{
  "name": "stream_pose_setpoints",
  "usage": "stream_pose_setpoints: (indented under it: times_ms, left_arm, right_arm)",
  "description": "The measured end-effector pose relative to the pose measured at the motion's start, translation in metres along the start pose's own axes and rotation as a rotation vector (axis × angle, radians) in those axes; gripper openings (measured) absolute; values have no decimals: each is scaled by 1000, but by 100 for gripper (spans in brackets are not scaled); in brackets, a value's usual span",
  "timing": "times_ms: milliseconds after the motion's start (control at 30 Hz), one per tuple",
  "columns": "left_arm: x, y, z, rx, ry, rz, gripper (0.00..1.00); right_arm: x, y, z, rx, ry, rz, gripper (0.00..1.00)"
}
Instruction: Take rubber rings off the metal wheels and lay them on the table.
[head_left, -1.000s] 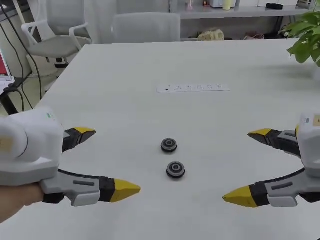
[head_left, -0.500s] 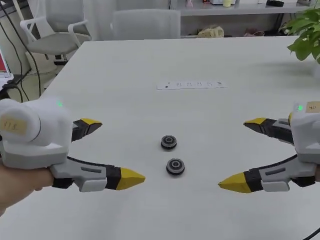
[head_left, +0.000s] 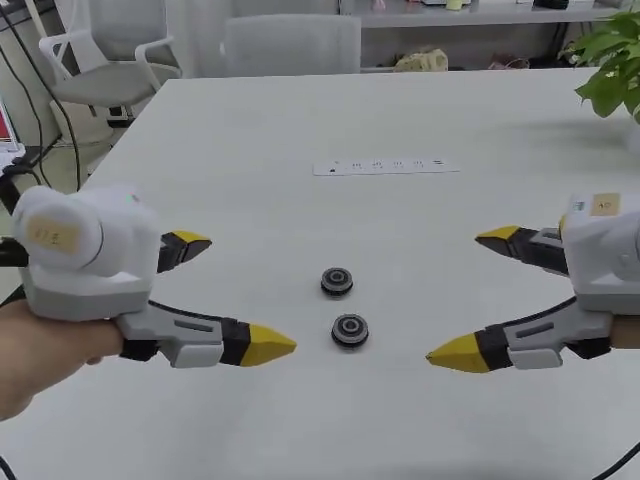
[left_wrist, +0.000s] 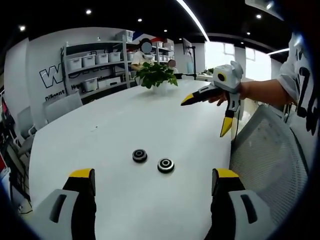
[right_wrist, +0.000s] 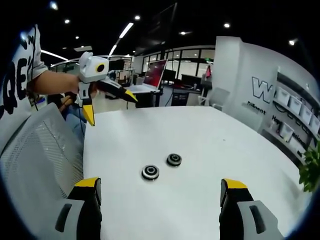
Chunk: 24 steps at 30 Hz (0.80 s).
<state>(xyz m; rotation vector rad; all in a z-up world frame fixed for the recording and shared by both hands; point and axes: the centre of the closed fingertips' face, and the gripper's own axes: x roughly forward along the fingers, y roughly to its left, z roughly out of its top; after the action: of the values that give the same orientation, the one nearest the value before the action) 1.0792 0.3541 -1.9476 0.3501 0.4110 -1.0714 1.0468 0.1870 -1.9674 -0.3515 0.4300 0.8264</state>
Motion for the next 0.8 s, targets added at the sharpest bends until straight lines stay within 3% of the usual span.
stream_pose_setpoints:
  times_ms: [567,800]
  left_arm:
    - [16,-3,-2,12,24,-28,95]
    - [22,-5,2,14,15,-43,95]
  right_arm:
    - [16,2,6,15,-23,33,99]
    - [23,5,6,14,-23,48,99]
